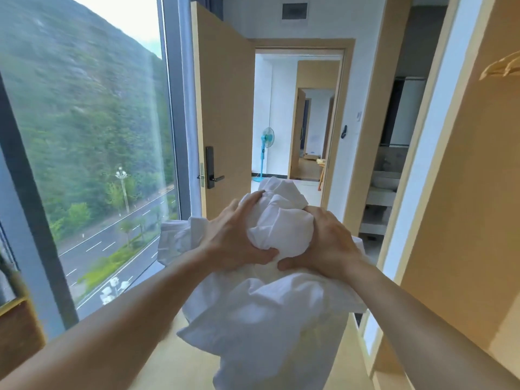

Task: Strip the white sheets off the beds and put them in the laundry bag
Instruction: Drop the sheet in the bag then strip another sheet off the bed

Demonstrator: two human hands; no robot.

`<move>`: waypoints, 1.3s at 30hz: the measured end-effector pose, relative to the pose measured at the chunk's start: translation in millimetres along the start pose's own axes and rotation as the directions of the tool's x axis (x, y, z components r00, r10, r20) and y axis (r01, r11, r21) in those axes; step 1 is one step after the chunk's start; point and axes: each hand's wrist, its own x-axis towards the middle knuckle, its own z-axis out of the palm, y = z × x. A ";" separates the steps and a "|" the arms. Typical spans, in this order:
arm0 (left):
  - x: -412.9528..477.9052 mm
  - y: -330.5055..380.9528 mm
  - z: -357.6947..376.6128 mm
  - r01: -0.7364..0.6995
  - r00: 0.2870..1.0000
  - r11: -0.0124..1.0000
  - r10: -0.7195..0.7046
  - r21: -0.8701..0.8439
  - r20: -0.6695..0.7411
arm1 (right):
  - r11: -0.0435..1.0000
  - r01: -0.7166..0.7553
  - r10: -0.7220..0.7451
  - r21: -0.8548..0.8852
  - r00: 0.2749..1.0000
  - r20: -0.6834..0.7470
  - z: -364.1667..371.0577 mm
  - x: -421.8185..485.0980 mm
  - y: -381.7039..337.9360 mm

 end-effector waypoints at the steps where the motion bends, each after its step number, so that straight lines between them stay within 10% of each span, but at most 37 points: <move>1: 17.8 -7.5 7.8 0.002 1.000 1.000 -0.002 -0.001 -0.008 | 1.000 0.011 -0.011 0.001 1.000 0.006 3.1 19.7 9.5; 39: 779.0 -292.1 359.4 -0.065 0.997 0.998 0.065 -0.013 -0.030 | 1.000 0.000 0.000 0.000 0.998 -0.068 162.4 756.1 439.9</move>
